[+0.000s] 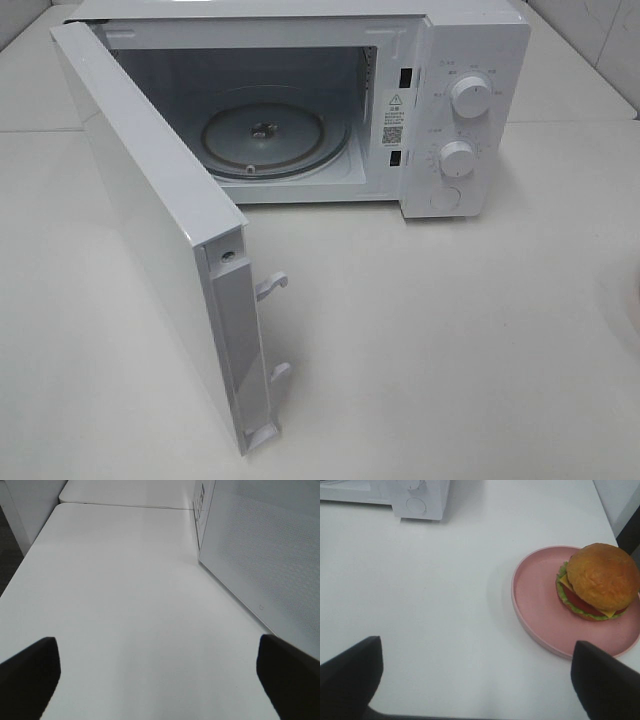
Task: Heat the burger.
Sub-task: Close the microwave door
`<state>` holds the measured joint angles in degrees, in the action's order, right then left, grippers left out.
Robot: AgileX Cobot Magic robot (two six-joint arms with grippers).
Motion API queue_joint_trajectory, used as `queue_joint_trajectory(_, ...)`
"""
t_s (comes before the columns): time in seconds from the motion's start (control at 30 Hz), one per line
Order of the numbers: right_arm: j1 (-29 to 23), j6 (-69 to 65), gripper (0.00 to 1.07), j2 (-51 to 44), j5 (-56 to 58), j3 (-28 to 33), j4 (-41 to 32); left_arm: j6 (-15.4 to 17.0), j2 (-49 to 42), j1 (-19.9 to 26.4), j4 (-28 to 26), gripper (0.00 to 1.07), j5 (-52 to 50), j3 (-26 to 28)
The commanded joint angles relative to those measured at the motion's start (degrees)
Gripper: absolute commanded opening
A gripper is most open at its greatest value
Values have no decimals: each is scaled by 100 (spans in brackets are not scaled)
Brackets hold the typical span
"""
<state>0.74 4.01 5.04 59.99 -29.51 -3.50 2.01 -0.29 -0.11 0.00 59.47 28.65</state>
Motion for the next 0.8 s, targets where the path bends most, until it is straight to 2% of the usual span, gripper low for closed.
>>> queue_joint_trajectory(0.03, -11, -103, 99, -218, 63, 80, 97, 17, -86, 11, 34, 101, -17, -11)
queue_joint_trajectory(0.2, -11, -97, 99, -670, 63, 80, 195, 17, -86, 11, 34, 101, -17, -11)
queue_joint_trajectory(0.8, -11, -350, 99, -653, 40, 80, 304, 17, -86, 11, 34, 101, -17, -11)
